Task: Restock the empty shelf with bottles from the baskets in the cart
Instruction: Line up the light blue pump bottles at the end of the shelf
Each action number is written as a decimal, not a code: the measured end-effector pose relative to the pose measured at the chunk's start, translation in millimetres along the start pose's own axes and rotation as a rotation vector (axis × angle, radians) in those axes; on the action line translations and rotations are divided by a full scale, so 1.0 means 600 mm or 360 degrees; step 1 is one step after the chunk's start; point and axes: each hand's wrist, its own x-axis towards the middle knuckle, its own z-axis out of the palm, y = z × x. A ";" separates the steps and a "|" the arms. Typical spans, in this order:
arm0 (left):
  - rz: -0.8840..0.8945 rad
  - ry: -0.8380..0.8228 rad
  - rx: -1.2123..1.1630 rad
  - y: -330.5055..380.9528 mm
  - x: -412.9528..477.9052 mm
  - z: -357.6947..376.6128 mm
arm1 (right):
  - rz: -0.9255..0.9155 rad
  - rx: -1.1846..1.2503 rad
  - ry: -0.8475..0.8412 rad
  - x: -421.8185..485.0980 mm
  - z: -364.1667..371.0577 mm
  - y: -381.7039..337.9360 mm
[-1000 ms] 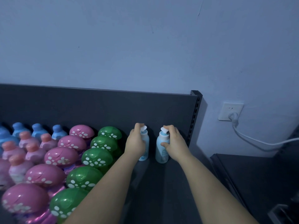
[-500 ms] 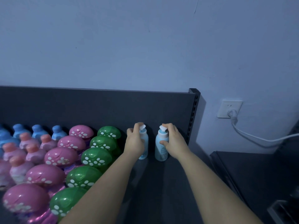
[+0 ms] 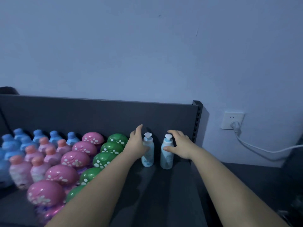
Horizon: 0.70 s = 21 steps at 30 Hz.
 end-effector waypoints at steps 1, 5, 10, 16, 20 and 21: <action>0.0046 0.0038 0.0045 0.001 -0.005 -0.009 | -0.0015 -0.0071 0.0014 -0.003 0.000 -0.007; 0.0220 0.0146 0.0195 0.008 -0.029 -0.049 | -0.0075 -0.0433 0.0161 -0.008 0.011 -0.044; 0.0220 0.0065 0.0745 -0.003 -0.060 -0.113 | -0.0274 -0.0560 0.0271 -0.014 0.034 -0.104; -0.0061 -0.0067 0.0860 -0.075 -0.114 -0.204 | -0.0421 -0.0288 0.0148 -0.023 0.068 -0.211; -0.0135 -0.0003 0.0959 -0.132 -0.159 -0.273 | -0.0533 -0.0271 0.0026 -0.033 0.101 -0.297; -0.0169 -0.0002 0.0973 -0.146 -0.172 -0.291 | -0.0562 -0.0289 0.0007 -0.037 0.109 -0.320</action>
